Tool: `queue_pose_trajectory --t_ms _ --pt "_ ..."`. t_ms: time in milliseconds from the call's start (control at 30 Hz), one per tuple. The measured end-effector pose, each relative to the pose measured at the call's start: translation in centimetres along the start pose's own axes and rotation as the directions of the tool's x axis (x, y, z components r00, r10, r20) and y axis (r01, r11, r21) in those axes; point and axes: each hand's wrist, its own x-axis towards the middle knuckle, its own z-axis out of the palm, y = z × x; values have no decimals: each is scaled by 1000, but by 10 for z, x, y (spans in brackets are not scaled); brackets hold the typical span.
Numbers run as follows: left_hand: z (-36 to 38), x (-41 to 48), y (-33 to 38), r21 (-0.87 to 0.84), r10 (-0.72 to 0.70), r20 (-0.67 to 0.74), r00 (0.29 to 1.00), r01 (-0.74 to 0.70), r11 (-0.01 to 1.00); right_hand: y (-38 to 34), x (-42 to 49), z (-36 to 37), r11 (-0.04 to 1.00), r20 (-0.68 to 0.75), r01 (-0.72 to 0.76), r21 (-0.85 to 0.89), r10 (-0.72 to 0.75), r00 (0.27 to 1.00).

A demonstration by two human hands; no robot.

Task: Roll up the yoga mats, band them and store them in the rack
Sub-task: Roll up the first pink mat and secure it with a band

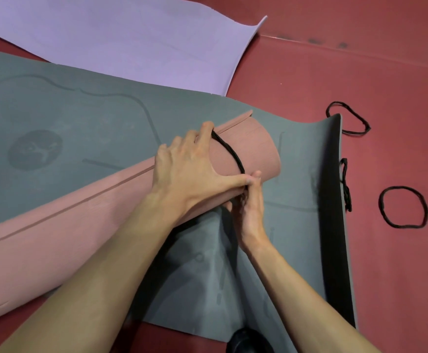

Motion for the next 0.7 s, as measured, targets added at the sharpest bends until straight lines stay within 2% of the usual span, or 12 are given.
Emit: queue_pose_trajectory --t_ms 133,200,233,300,367,400,500,600,633,700 --pt "-2 7 -12 -4 34 45 998 -34 999 -3 -6 4 998 61 -15 -56 18 998" --pt "-1 9 -20 -12 30 60 998 -29 999 -3 -10 5 969 12 -4 -247 8 1000" --pt "3 10 -23 -5 24 68 997 -24 1000 -1 -13 4 921 -37 29 -389 -47 998" --pt "16 7 -27 31 24 93 995 -27 999 4 -18 -4 742 -80 155 -653 -270 960" --pt "34 -1 -31 74 45 133 990 -55 996 9 -15 -20 460 70 318 -829 -480 874" --pt "42 -4 -34 81 59 146 988 -71 994 10 -12 -29 320 192 389 -864 -506 841" --pt "51 -4 -39 72 90 138 986 -101 992 4 3 -53 25 487 562 -827 -467 738" --pt "46 1 -43 22 92 195 976 -98 995 -18 18 -57 -237 742 717 -656 -376 555" --pt "45 0 -46 24 97 223 970 -105 994 -23 22 -55 -305 804 747 -590 -311 507" --pt "47 -4 -48 97 106 268 957 -137 986 -27 28 -51 -384 862 773 -505 -176 475"
